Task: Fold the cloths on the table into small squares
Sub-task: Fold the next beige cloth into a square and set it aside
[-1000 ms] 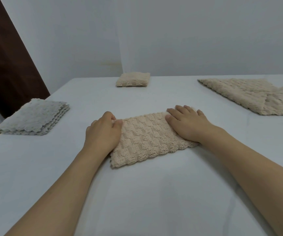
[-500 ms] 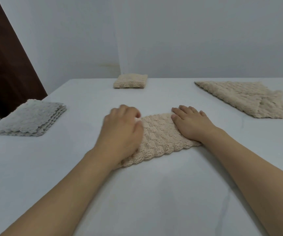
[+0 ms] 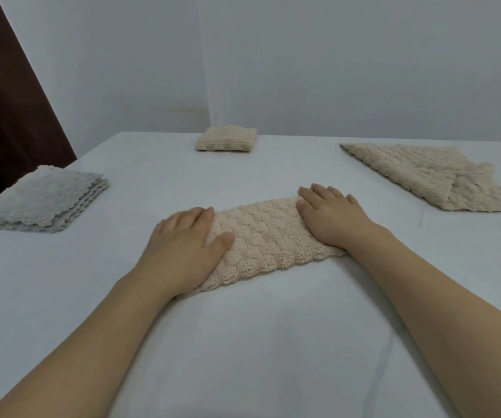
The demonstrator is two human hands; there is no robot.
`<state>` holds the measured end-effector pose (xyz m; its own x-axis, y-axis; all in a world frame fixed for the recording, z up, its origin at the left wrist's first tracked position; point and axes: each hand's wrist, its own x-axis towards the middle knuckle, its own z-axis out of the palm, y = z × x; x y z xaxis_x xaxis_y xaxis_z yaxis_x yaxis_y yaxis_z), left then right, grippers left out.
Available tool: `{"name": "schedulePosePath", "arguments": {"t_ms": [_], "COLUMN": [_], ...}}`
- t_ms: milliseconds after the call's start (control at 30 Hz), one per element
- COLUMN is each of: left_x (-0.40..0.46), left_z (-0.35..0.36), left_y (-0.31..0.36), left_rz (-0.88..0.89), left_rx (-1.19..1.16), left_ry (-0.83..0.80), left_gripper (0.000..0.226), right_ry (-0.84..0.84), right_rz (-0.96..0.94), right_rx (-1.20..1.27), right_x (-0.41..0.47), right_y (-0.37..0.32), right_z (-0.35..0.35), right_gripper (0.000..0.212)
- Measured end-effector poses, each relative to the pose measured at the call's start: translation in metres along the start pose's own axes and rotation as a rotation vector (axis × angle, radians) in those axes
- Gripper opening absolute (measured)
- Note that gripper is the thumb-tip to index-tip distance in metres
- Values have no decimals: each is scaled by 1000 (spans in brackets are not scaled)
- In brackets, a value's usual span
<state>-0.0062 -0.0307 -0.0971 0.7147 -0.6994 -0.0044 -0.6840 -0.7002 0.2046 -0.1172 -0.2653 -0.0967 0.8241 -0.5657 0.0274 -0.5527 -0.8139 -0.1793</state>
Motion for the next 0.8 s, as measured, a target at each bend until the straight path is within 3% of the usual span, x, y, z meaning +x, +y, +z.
{"name": "schedulePosePath", "arguments": {"t_ms": [167, 333, 433, 567, 700, 800], "left_x": [11, 6, 0, -5, -7, -5], "left_z": [-11, -22, -33, -45, -46, -43], "left_y": [-1, -3, 0, -4, -10, -12], "left_rz": [-123, -33, -17, 58, 98, 116], "left_rx": [-90, -769, -1037, -1332, -1531, -1399], "left_ry": [213, 111, -47, -226, -227, -156], "left_gripper": [34, 17, 7, 18, 41, 63], "right_ry": [185, 136, 117, 177, 149, 132], "right_rz": [260, 310, 266, 120, 103, 167], "right_rx": [-176, -15, 120, 299, 438, 398], "right_x": [-7, -3, 0, 0, -3, -2], "right_y": [-10, -1, 2, 0, -3, -3], "right_z": [-7, -15, -17, -15, -17, -16], "right_gripper": [74, 76, 65, 37, 42, 49]}}
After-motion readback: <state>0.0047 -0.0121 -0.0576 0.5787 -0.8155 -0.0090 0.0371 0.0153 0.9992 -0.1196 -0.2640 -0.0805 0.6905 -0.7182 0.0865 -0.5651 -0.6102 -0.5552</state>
